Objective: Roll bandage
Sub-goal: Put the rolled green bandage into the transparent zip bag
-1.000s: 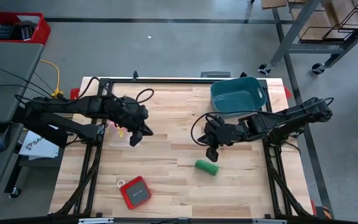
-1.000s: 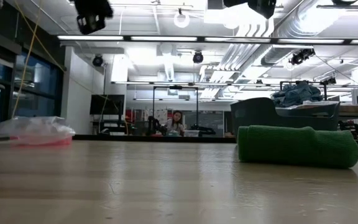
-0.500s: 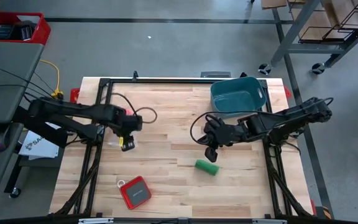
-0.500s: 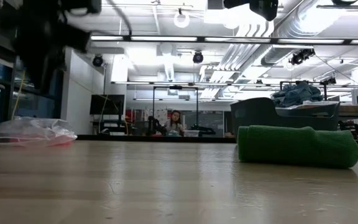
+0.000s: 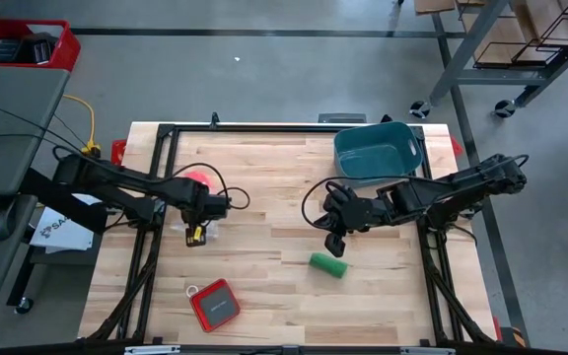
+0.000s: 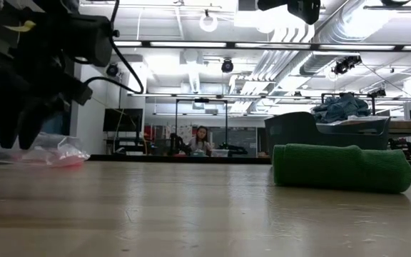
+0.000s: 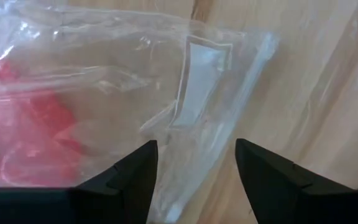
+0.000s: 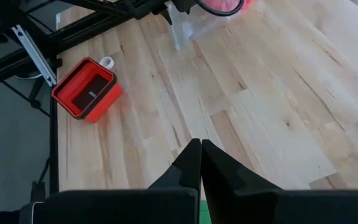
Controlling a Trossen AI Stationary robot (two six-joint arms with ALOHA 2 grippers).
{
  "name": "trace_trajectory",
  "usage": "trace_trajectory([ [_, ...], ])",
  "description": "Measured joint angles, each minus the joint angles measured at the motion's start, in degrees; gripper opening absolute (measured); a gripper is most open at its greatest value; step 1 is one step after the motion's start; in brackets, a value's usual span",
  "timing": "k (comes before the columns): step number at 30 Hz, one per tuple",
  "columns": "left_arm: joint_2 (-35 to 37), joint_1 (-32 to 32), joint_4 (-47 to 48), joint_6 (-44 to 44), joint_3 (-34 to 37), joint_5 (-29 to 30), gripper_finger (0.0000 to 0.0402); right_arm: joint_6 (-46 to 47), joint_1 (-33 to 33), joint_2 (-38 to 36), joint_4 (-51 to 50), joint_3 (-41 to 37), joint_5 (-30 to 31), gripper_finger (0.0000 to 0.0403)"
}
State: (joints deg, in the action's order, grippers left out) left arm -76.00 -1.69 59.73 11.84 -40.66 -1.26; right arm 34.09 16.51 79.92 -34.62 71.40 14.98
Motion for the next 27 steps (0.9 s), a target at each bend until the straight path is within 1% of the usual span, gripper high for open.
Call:
trace_trajectory([
  [3, -0.8, 0.0, -0.2, 1.0, 0.0, -3.4, 0.0205, 0.0, 0.0, 0.0, -0.1, 0.0, 0.0, 0.0000],
  [6, -1.4, -0.1, -0.3, 7.2, -0.2, -5.6, 0.0204, 0.0, 0.0, 0.0, -0.1, 0.0, 0.0, 0.0000],
  [10, -2.1, 0.4, -3.0, 25.2, -0.3, -3.8, 0.0204, 0.0, 0.0, 0.0, -0.2, 0.0, 0.6, 0.0000],
  [13, -2.0, 0.7, -9.6, 38.2, -0.3, -2.1, 0.0204, 0.6, 0.0, 0.0, -0.5, 0.0, 2.6, 0.0000],
  [16, -2.0, 0.1, -17.4, 46.8, -0.3, -0.2, 0.0204, 0.6, 0.0, 0.0, -0.9, 0.0, 2.6, 0.0000],
  [18, -2.0, -0.4, -20.5, 49.6, -0.3, 1.5, 0.0203, 0.6, 0.0, 0.0, -1.5, 0.0, 2.6, 0.0000],
  [22, -2.0, -1.1, -18.7, 55.1, -0.3, 4.8, 0.0196, 0.6, 0.0, 0.0, -2.7, 0.0, 2.6, 0.0000],
  [25, -1.8, -2.0, -18.7, 55.9, -1.0, 4.5, 0.0184, 0.6, 0.0, 0.0, -3.4, 0.0, 2.6, 0.0000],
  [27, -0.8, -3.3, -19.6, 53.7, -3.5, 5.0, 0.0175, 0.6, 0.0, 0.0, -3.7, 0.0, 2.6, 0.0000],
])
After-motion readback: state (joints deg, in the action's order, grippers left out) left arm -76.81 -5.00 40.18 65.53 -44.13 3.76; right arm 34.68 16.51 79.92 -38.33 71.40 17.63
